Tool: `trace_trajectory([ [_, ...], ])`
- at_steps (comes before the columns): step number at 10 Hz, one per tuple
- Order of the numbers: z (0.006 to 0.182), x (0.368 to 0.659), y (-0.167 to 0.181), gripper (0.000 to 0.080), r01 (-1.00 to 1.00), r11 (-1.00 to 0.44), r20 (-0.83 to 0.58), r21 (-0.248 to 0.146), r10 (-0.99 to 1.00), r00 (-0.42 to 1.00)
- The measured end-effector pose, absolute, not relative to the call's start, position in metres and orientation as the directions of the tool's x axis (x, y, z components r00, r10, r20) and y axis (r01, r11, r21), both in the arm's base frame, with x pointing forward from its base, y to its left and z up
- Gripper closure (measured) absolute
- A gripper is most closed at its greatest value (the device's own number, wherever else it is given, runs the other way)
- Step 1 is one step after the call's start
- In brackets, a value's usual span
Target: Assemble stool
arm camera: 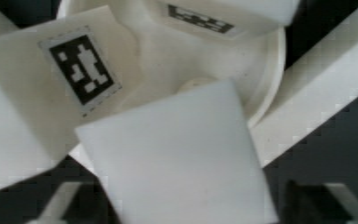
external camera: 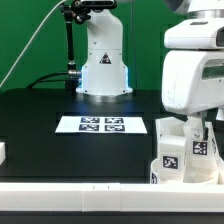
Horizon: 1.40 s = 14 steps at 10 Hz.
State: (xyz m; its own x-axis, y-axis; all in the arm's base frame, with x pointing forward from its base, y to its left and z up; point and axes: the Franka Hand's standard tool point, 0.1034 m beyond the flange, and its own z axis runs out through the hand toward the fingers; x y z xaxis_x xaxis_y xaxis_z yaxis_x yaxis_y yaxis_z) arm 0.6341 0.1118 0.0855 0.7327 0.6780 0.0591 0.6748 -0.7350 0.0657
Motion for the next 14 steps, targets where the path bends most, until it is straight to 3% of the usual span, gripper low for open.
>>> trace_trajectory([
  [1, 0.0860, 0.6348, 0.1104, 0.0459, 0.673, -0.737, 0.060, 0.066, 0.676, 0.734],
  [7, 0.0861, 0.6352, 0.1084, 0.0459, 0.578, -0.814, 0.068, 0.058, 0.581, 0.811],
  [10, 0.0861, 0.6353, 0.1079, 0.0458, 0.402, -0.914, 0.079, 0.043, 0.405, 0.911],
  [12, 0.0839, 0.6324, 0.1047, 0.0458, 0.082, -0.997, 0.068, 0.008, 0.082, 0.994],
  [14, 0.0835, 0.6332, 0.1026, 0.0458, -0.136, -0.991, 0.067, -0.018, -0.137, 0.988],
])
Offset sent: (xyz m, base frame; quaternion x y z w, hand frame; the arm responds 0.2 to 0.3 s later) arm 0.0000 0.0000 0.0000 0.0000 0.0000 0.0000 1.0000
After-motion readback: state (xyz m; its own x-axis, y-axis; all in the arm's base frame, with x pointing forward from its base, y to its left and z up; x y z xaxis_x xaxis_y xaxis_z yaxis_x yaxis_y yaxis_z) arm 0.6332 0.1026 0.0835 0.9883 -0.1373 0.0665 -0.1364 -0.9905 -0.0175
